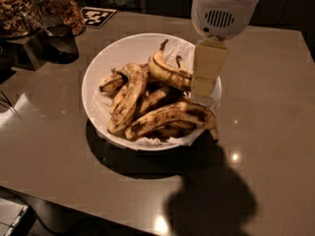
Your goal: Pick banana from white bowl
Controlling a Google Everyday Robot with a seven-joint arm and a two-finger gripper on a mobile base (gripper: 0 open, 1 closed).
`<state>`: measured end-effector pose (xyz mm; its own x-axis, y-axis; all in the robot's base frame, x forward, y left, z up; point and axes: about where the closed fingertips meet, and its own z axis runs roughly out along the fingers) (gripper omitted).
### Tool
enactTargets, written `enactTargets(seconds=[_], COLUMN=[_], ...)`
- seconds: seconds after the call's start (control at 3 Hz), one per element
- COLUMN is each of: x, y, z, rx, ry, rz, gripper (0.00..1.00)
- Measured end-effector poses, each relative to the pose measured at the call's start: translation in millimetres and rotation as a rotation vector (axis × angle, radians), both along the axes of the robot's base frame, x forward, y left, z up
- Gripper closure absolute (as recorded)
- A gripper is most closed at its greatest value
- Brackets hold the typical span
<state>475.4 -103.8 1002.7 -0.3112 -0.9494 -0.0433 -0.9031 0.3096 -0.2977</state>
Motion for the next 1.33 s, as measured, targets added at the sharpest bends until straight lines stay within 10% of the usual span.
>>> enactTargets(seconds=[0.67, 1.33], x=[0, -8], y=[13, 29], z=[-8, -11], rx=[0.019, 0.029], ry=[0.035, 0.054], rz=[0.011, 0.032], gripper=[0.28, 0.27])
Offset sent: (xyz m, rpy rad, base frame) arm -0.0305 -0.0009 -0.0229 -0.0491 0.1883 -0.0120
